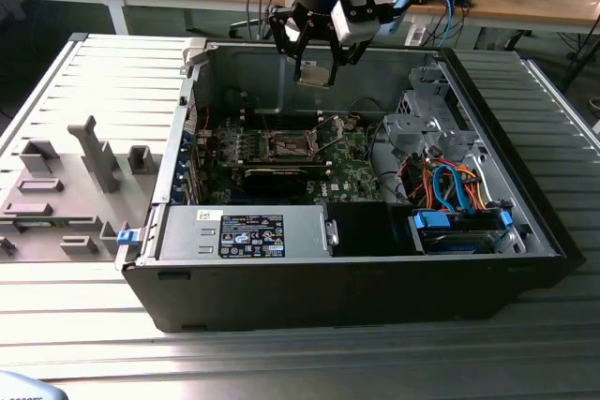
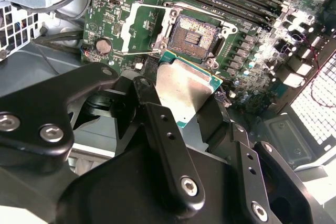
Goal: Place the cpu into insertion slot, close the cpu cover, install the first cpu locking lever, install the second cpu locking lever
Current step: 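Place the cpu into insertion slot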
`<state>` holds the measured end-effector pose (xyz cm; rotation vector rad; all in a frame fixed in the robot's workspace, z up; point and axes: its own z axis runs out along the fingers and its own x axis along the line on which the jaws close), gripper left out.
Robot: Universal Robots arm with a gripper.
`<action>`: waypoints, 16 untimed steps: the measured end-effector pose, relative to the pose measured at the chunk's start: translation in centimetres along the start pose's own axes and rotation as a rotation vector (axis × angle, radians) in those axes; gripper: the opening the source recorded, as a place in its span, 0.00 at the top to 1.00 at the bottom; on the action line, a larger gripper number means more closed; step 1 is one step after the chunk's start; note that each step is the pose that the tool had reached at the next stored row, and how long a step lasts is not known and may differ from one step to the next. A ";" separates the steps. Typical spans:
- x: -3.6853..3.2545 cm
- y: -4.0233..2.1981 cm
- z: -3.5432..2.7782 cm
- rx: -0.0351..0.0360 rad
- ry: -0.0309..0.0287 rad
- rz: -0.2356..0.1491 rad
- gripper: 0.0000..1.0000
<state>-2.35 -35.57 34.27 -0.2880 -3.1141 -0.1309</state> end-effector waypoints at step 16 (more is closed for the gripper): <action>0.00 0.00 0.00 -0.0001 -0.0006 0.008 0.45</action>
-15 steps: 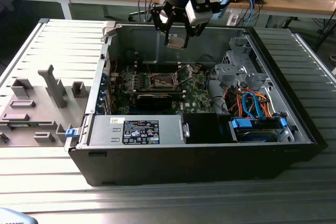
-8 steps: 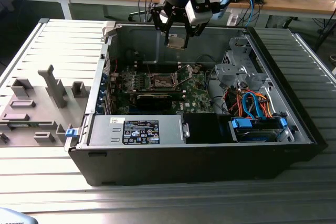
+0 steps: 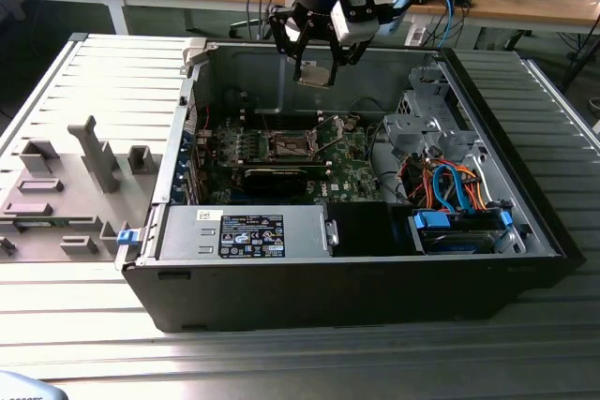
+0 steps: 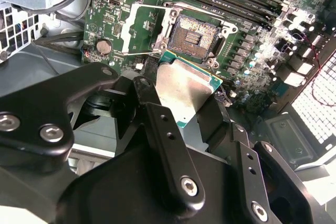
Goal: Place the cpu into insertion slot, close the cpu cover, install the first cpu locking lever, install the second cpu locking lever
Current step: 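Place the cpu into insertion slot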
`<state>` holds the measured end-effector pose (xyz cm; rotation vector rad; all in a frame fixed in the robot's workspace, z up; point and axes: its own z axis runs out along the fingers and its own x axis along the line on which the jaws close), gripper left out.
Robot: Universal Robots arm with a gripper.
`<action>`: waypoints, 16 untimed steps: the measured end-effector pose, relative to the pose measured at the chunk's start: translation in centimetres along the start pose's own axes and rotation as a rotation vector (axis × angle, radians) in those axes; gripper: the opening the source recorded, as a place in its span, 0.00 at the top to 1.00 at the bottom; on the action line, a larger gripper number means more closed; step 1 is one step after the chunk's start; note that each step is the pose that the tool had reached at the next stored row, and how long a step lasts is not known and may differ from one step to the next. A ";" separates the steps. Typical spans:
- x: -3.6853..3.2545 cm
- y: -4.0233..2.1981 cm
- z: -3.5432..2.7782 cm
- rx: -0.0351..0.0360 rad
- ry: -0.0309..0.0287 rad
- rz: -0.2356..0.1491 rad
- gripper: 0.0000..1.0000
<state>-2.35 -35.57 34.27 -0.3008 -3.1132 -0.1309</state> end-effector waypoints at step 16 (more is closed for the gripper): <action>0.00 0.00 0.00 -0.0002 -0.0008 0.009 0.45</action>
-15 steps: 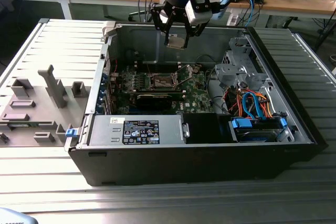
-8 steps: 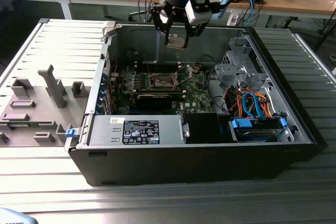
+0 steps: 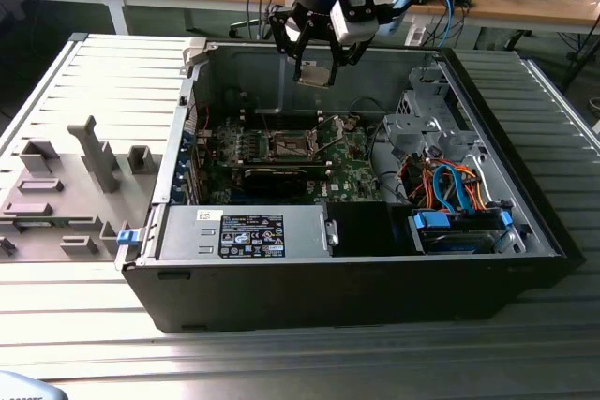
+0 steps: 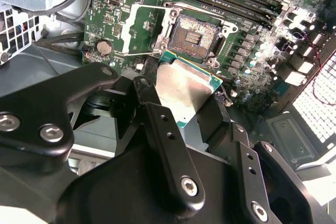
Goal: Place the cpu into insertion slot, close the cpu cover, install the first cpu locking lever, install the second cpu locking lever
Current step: 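Place the cpu into insertion slot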
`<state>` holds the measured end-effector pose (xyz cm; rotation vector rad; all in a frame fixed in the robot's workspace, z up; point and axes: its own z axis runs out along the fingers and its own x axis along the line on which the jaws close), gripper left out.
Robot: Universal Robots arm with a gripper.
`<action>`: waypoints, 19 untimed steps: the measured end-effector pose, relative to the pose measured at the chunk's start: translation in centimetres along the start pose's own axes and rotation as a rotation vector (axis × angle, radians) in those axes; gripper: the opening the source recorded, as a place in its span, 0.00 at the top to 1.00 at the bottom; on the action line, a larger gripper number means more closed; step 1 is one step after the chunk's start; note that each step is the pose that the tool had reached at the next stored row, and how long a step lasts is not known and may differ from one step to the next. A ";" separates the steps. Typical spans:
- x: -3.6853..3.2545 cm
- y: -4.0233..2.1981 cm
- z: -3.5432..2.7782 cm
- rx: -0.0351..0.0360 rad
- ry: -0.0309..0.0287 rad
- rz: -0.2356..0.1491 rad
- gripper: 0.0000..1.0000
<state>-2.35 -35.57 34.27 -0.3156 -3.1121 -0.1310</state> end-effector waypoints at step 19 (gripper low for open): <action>0.00 0.00 0.00 -0.0002 -0.0009 0.010 0.45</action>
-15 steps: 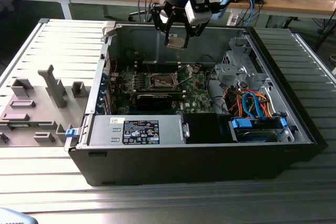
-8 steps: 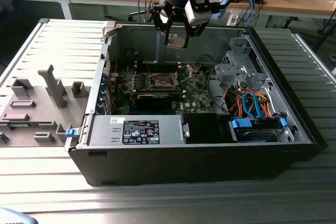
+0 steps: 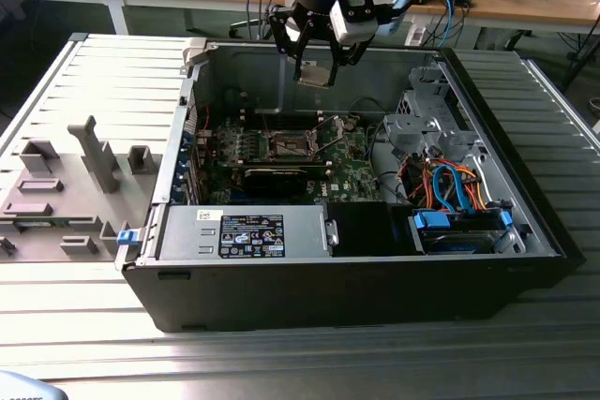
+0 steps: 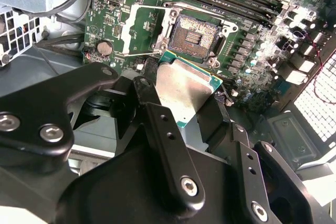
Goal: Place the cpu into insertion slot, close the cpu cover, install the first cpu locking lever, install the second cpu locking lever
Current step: 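Place the cpu into insertion slot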
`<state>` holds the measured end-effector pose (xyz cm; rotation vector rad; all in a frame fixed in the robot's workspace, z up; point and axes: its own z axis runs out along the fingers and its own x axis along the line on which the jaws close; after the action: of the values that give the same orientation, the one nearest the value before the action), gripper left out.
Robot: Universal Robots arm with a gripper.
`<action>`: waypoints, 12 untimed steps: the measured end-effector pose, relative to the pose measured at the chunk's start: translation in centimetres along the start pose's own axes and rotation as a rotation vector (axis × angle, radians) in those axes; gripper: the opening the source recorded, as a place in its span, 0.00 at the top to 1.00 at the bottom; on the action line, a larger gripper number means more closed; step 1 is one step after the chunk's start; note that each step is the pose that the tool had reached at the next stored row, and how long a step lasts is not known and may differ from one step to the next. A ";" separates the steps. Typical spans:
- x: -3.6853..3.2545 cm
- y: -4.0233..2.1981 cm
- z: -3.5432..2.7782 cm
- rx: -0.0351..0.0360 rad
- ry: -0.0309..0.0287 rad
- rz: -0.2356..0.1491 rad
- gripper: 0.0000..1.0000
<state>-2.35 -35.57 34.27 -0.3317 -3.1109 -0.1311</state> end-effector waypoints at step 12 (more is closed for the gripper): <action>0.00 0.00 0.00 -0.0001 -0.0005 0.006 0.45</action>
<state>-2.35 -35.57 34.27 -0.3417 -3.1100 -0.1312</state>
